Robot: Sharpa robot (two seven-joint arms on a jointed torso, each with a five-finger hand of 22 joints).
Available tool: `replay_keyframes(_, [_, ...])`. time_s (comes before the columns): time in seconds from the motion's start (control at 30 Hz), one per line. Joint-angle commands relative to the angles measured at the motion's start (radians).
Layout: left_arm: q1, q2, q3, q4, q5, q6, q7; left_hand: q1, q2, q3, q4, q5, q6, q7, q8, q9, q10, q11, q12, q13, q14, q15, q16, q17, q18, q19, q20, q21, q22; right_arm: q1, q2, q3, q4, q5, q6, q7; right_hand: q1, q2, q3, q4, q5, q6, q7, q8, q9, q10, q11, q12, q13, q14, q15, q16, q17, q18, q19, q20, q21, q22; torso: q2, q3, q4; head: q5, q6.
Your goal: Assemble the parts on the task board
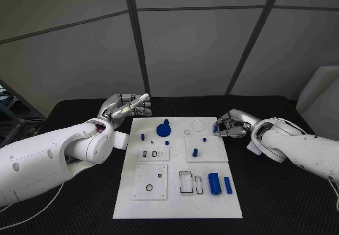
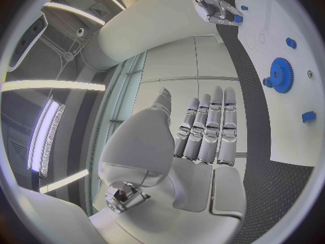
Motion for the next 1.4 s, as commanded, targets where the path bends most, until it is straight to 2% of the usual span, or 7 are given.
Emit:
replay_keyframes(0.03, [0.001,0.001,0.000,0.000,-0.003,0.013,0.005,-0.002,0.010,0.002,-0.007,-0.002,0.006,-0.001,-0.004,-0.001,0.006,0.003,-0.005,0.001,-0.010,0.000,-0.005,0.001,-0.014,-0.007,0.003,-0.003,-0.001,0.001,0.002,0.000,-0.002,-0.004,-0.007,-0.003,-0.002,0.014,0.003,0.007,-0.006,0.020,-0.005,0.012,0.003,0.007,-0.006,0.008,0.004,0.067,-0.010,0.002,0.097,0.010,0.007,-0.004,0.005,0.004,0.000,-0.0002,-0.0001,0.000,0.000])
replay_keyframes(0.43, [0.001,0.001,0.000,-0.001,-0.003,0.015,0.002,-0.002,0.010,0.002,-0.007,-0.002,0.006,-0.001,-0.004,-0.001,0.006,0.003,-0.005,0.001,-0.010,0.000,-0.005,0.001,-0.014,-0.007,0.003,-0.003,-0.001,0.001,0.009,0.000,-0.007,-0.004,-0.039,-0.015,0.001,0.038,0.011,0.009,-0.008,0.067,-0.026,0.042,0.010,0.018,-0.025,0.016,0.014,0.068,-0.026,0.003,0.100,0.007,0.017,-0.018,0.012,0.016,0.000,-0.0002,-0.0001,0.000,-0.001])
replay_keyframes(0.47, [0.001,0.000,0.000,-0.001,-0.003,0.016,0.002,-0.002,0.010,0.002,-0.007,-0.002,0.006,-0.001,-0.004,-0.001,0.006,0.003,-0.005,0.001,-0.010,0.000,-0.005,0.001,-0.014,-0.007,0.003,-0.003,-0.001,0.001,0.010,0.000,-0.007,-0.004,-0.044,-0.016,0.005,0.043,0.015,0.008,-0.011,0.068,-0.027,0.044,0.010,0.019,-0.026,0.017,0.015,0.068,-0.027,0.003,0.100,0.007,0.017,-0.019,0.012,0.016,0.000,-0.0001,-0.0002,0.001,-0.001])
replay_keyframes(0.53, [0.001,0.000,0.000,0.000,-0.003,0.017,0.001,-0.002,0.010,0.002,-0.007,-0.002,0.006,-0.001,-0.004,-0.001,0.006,0.003,-0.005,0.001,-0.010,0.000,-0.005,0.001,-0.014,-0.007,0.003,-0.003,-0.001,0.001,0.010,0.000,-0.006,-0.004,-0.053,-0.017,0.017,0.056,0.032,0.001,-0.054,0.068,-0.029,0.046,0.010,0.018,-0.029,0.014,0.014,0.068,-0.030,0.003,0.101,0.007,0.018,-0.023,0.012,0.017,0.000,-0.0002,-0.0001,0.001,-0.001])
replay_keyframes(0.73, [0.001,0.000,0.000,-0.001,-0.003,0.019,0.000,-0.001,0.010,0.002,-0.007,-0.002,0.006,-0.001,-0.004,-0.001,0.006,0.003,-0.005,0.001,-0.011,0.000,-0.005,0.001,-0.014,-0.008,0.004,-0.004,-0.002,0.001,0.004,0.001,0.013,0.007,-0.072,-0.012,0.045,0.077,0.078,-0.020,-0.064,0.065,-0.029,0.050,0.008,0.015,-0.029,0.009,0.013,0.069,-0.032,0.005,0.105,0.006,0.022,-0.027,0.016,0.024,-0.001,0.0005,-0.0008,0.001,-0.001])
replay_keyframes(0.93, [0.000,-0.001,0.000,-0.002,-0.003,0.019,-0.001,-0.001,0.010,0.002,-0.007,-0.002,0.006,-0.001,-0.004,-0.001,0.006,0.003,-0.005,0.001,-0.011,0.000,-0.005,0.001,-0.014,-0.008,0.004,-0.004,-0.002,0.002,-0.023,0.001,0.079,0.018,-0.085,-0.020,0.045,0.075,0.111,-0.033,-0.061,0.058,-0.024,0.049,0.005,0.012,-0.026,0.005,0.011,0.070,-0.030,0.006,0.109,0.004,0.025,-0.026,0.019,0.030,-0.002,-0.0001,-0.0014,0.000,-0.001])
replay_keyframes(1.4, [0.001,-0.003,0.000,-0.007,-0.003,0.019,-0.003,-0.001,0.011,0.003,-0.008,-0.002,0.006,-0.001,-0.005,-0.001,0.005,0.003,-0.005,0.001,-0.011,0.000,-0.005,0.001,-0.014,-0.009,0.004,-0.004,-0.002,0.011,-0.054,0.003,0.257,0.017,-0.108,-0.093,0.027,0.062,0.124,-0.033,-0.073,0.054,-0.022,0.049,0.003,0.012,-0.024,0.003,0.009,0.071,-0.028,0.008,0.112,0.003,0.029,-0.023,0.023,0.037,-0.002,-0.0019,0.0002,0.004,0.000])
